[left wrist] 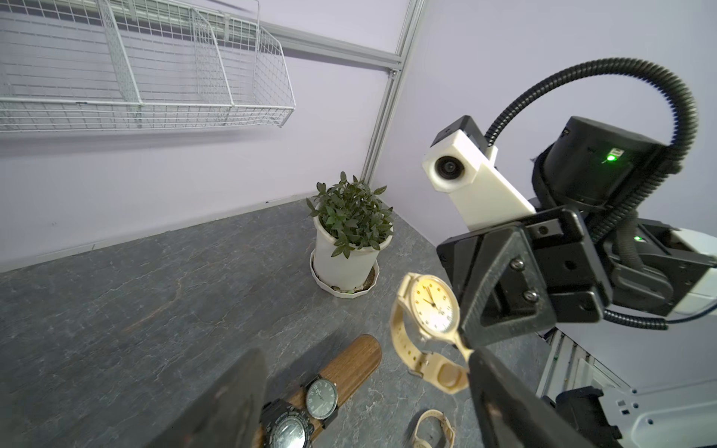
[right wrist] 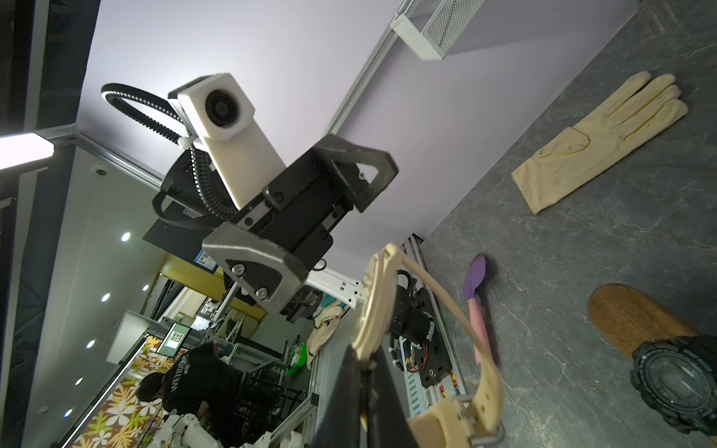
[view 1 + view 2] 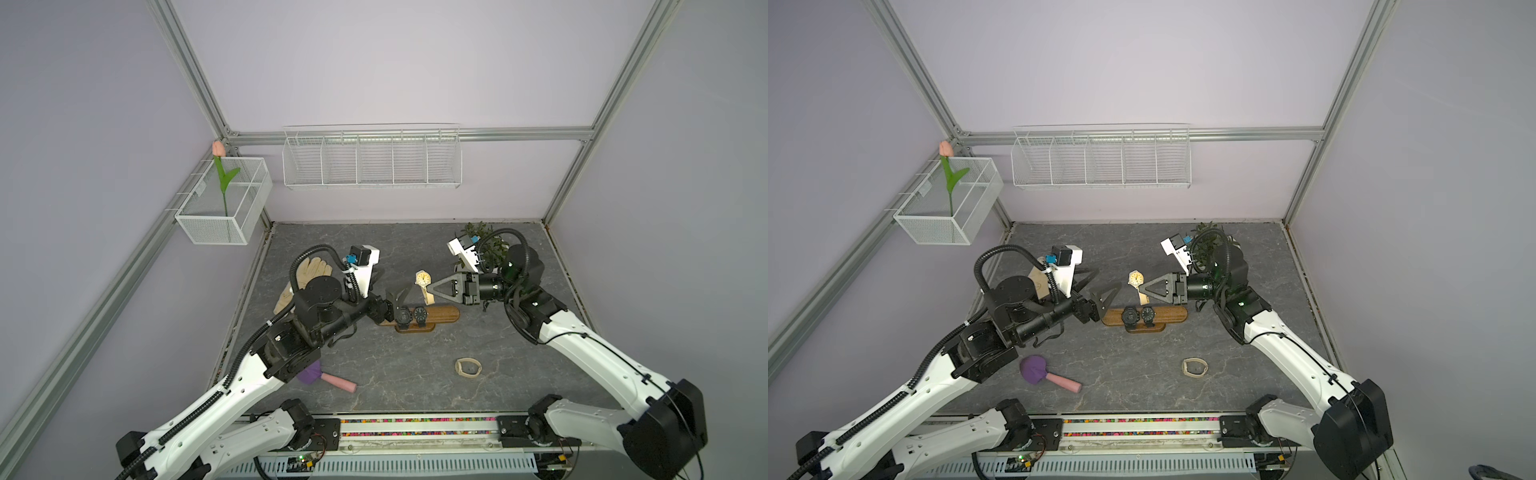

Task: Place watch on stand
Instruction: Adjust the watch.

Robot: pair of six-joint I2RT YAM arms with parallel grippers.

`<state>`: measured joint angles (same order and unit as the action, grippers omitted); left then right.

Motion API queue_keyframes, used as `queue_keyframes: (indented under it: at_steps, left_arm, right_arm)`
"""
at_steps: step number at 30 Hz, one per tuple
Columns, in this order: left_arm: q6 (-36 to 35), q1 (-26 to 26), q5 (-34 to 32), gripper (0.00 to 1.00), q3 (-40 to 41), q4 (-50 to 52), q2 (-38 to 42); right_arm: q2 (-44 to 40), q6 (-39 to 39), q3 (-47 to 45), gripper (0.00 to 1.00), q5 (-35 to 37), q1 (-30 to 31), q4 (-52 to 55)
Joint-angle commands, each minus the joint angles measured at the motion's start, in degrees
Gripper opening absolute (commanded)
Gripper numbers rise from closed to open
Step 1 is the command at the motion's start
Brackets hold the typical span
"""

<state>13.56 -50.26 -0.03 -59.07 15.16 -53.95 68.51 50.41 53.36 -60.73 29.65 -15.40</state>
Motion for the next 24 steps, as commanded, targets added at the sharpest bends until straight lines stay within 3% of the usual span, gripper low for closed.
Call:
queue_keyframes:
  at_steps: [1,12,24]
  left_arm:
    - [-2.64,0.37,0.35,0.89,-3.09,2.44,-3.92]
    - [-2.43,2.44,13.12,0.91,-6.08,3.39,-9.79]
    - [-1.02,7.37,31.81,0.91,-4.71,0.97,-11.85]
  right_arm:
    - [0.57,-1.81,-0.25,0.07,-4.22,0.16,2.13]
    - [1.08,-8.32,-0.46,0.07,-3.62,0.76,12.62]
    - [1.12,-9.95,-0.54,0.07,-5.30,0.68,14.04]
